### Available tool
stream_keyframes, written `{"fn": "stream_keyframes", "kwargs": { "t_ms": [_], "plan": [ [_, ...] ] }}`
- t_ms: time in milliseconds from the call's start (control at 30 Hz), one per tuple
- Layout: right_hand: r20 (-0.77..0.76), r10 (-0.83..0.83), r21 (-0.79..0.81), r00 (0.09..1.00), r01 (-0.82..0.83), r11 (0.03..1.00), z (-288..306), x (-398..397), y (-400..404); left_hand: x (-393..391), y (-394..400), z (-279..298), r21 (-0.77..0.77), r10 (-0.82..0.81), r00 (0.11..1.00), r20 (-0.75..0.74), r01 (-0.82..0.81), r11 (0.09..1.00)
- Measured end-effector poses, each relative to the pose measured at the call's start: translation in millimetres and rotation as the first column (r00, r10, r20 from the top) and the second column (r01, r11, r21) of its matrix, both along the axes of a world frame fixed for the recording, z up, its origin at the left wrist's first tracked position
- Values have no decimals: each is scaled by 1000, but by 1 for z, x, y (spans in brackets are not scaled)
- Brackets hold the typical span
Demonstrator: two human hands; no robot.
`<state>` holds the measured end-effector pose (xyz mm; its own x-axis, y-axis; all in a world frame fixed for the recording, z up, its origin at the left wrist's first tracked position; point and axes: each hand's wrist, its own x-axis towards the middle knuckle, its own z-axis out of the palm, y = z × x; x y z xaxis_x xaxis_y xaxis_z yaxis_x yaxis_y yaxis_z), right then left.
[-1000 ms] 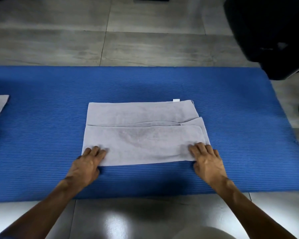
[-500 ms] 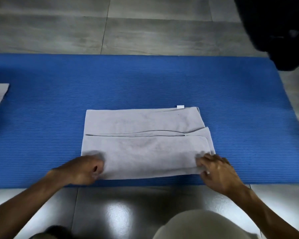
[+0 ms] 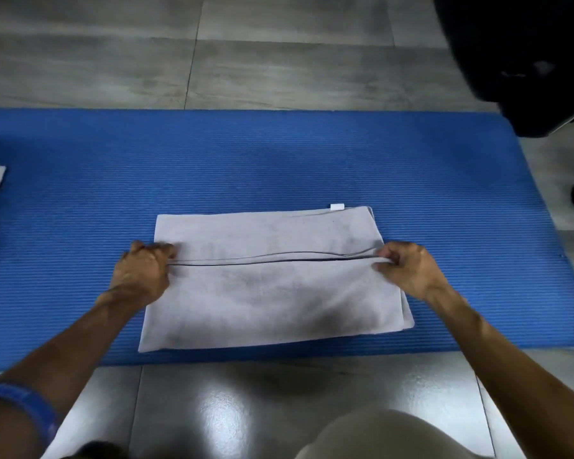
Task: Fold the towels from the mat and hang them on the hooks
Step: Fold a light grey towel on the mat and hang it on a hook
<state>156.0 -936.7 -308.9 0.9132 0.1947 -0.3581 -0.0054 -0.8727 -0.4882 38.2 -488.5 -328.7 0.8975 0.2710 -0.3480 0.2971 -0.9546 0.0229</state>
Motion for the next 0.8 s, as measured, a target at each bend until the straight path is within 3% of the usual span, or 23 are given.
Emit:
{"fn": "stream_keyframes", "kwargs": {
  "t_ms": [100,200,333,400,500,633,800],
  "plan": [
    [50,12,33,999,-14,999,0,6,-4,-1,9,1,-46,67,997,24,-66,997],
    [83,221,-136,972,-208,969,-8,5,-4,-2,17,0,-113,65,997,35,-61,992],
    [142,265,-256,954,-223,940,-8,11,-5,-4,34,0,-272,23,999,46,-10,962],
    [80,185,-127,979,-174,977,4,19,-7,1,37,8,-394,102,995,20,-86,915],
    [-201,44,118,979,-20,993,30,44,-1,18,44,25,-467,190,981,31,-153,871],
    [-149,-131,220,980,162,962,33,81,20,50,51,33,-461,318,934,164,-213,862],
    [-78,-258,119,963,266,957,1,98,44,77,38,23,-425,398,893,212,-282,860]
  ]
}}
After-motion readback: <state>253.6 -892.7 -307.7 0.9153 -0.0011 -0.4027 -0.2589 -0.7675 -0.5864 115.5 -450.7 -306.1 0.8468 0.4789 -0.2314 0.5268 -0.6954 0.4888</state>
